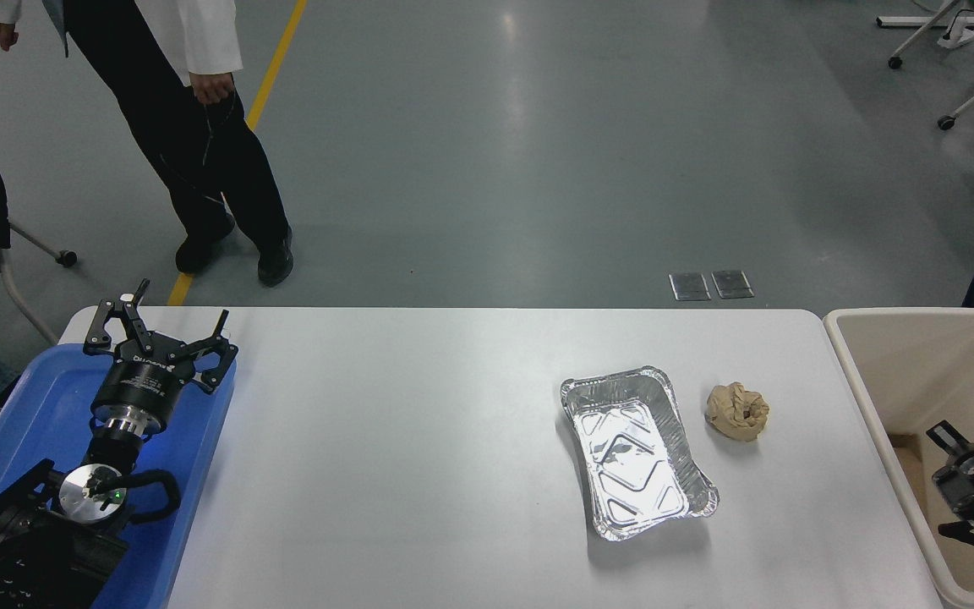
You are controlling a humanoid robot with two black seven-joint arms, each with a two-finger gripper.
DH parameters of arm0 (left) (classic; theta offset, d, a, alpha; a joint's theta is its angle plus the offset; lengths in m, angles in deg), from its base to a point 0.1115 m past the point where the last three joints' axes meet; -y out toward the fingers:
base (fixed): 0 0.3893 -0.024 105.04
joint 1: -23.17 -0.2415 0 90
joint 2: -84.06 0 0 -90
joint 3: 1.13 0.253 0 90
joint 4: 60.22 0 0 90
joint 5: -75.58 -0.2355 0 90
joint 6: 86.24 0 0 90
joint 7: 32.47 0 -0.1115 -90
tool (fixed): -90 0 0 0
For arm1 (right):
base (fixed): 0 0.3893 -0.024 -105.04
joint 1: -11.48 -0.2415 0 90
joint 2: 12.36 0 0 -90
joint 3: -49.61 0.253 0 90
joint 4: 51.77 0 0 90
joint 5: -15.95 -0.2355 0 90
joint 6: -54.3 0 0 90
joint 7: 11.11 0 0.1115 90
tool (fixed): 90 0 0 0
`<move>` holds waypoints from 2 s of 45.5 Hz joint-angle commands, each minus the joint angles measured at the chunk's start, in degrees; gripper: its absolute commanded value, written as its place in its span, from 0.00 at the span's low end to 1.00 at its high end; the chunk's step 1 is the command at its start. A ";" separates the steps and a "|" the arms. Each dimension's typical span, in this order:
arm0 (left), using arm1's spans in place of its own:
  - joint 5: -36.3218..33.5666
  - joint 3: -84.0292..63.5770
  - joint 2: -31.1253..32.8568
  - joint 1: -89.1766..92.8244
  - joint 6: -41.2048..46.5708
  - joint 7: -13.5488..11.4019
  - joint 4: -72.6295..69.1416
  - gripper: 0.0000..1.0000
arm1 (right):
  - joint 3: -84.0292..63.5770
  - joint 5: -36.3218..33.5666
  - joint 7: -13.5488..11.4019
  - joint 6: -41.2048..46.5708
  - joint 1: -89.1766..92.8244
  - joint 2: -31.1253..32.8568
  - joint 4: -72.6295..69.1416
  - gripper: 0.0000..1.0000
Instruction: Pick up foil plate and place in dustbin
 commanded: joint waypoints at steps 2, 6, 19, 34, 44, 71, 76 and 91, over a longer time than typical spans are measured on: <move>0.00 0.00 0.09 0.09 0.00 0.00 0.00 0.99 | 0.03 -0.30 -0.04 -0.07 -0.55 0.14 0.05 0.00; 0.00 0.00 0.09 0.09 0.00 0.00 0.00 0.99 | -0.06 -0.30 -0.04 -0.07 -0.64 1.01 0.05 0.00; 0.00 0.00 0.09 0.09 0.00 0.00 0.00 0.99 | -0.14 -0.39 0.22 0.10 -0.73 1.81 -0.04 0.00; 0.00 0.00 0.09 0.00 0.00 0.00 0.00 0.99 | -0.85 0.23 0.22 0.98 -3.28 1.72 -0.13 0.00; 0.00 0.00 0.09 0.09 0.00 0.00 0.00 0.99 | -0.76 -0.21 0.22 0.98 -2.75 2.33 -0.30 0.00; -0.09 0.18 0.00 0.09 0.00 0.09 0.00 0.99 | -3.39 0.49 -0.13 2.21 -19.44 17.97 -27.71 0.65; -0.09 0.18 0.00 0.09 0.00 0.17 0.09 0.99 | -10.15 0.49 0.22 3.00 -25.41 21.66 -36.67 0.86; -0.09 0.18 0.00 0.09 0.00 0.17 0.09 0.99 | -38.28 0.31 0.31 9.23 -60.65 23.96 -69.54 1.00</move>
